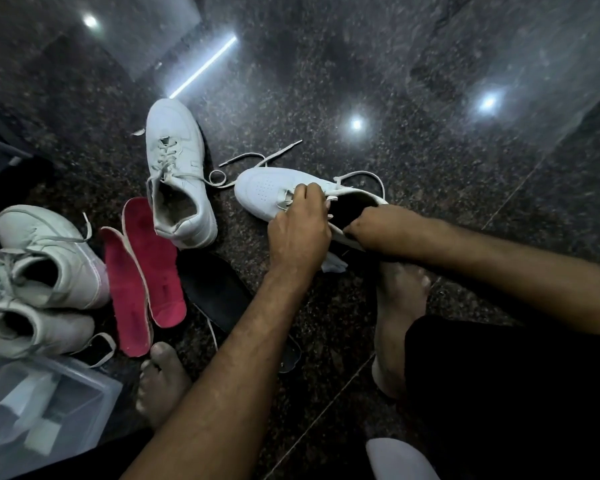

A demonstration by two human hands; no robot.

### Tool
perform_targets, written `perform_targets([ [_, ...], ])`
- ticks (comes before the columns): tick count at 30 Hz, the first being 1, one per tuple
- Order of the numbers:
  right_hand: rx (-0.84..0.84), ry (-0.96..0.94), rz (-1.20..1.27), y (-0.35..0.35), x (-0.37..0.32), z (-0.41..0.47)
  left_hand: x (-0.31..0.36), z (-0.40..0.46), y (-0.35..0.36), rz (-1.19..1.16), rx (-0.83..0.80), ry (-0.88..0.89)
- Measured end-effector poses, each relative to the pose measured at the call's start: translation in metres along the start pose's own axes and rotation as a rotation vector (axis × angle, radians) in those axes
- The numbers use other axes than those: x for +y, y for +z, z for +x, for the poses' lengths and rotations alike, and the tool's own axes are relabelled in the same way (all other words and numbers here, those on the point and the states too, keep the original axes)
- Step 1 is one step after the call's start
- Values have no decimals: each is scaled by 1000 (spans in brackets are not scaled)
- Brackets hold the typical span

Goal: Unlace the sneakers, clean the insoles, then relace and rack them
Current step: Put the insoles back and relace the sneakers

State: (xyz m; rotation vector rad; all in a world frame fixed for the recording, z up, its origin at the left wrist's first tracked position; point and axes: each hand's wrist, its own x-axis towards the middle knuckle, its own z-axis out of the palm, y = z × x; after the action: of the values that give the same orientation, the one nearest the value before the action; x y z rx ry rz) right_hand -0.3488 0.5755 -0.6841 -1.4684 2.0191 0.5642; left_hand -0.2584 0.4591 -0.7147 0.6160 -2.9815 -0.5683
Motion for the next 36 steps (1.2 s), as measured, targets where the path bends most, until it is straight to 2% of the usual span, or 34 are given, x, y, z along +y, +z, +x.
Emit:
perform_targets([
  [2, -213, 35, 15, -15, 0, 7, 1, 0, 0, 5, -20, -5],
  [4, -263, 148, 64, -16, -5, 12, 1, 1, -1, 0, -35, -24],
  [6, -125, 204, 47, -7, -12, 12, 0, 1, -1, 14, -46, -25],
  [8, 89, 175, 31, 5, -14, 7, -2, 1, -3, 27, -52, -27],
  [10, 206, 119, 23, 15, -6, 1, -4, 2, -3, 16, -33, -30],
  [17, 222, 114, 57, 19, -5, 4, -5, -1, 0, -161, 35, -36],
  [20, 220, 137, 333, 11, 4, -1, -10, 4, -2, -197, 37, -28],
  [22, 454, 194, 579, 12, 4, -9, -12, 10, -4, -185, 58, -27],
  [24, 736, 280, 538, 18, 7, -10, -15, 17, -7, -165, 81, -26],
  [25, 783, 339, 510, 23, 10, -8, -16, 21, -10, -164, 89, -29],
  [27, 690, 440, 612, 28, 16, -2, -18, 29, -13, -194, 87, -27],
  [29, 556, 432, 695, 29, 14, 1, -19, 33, -13, -288, 71, -21],
  [33, 464, 404, 672, 27, 1, 4, -21, 18, -2, -469, 96, -124],
  [36, 539, 413, 675, 28, 2, 5, -24, -2, 11, -523, 70, -200],
])
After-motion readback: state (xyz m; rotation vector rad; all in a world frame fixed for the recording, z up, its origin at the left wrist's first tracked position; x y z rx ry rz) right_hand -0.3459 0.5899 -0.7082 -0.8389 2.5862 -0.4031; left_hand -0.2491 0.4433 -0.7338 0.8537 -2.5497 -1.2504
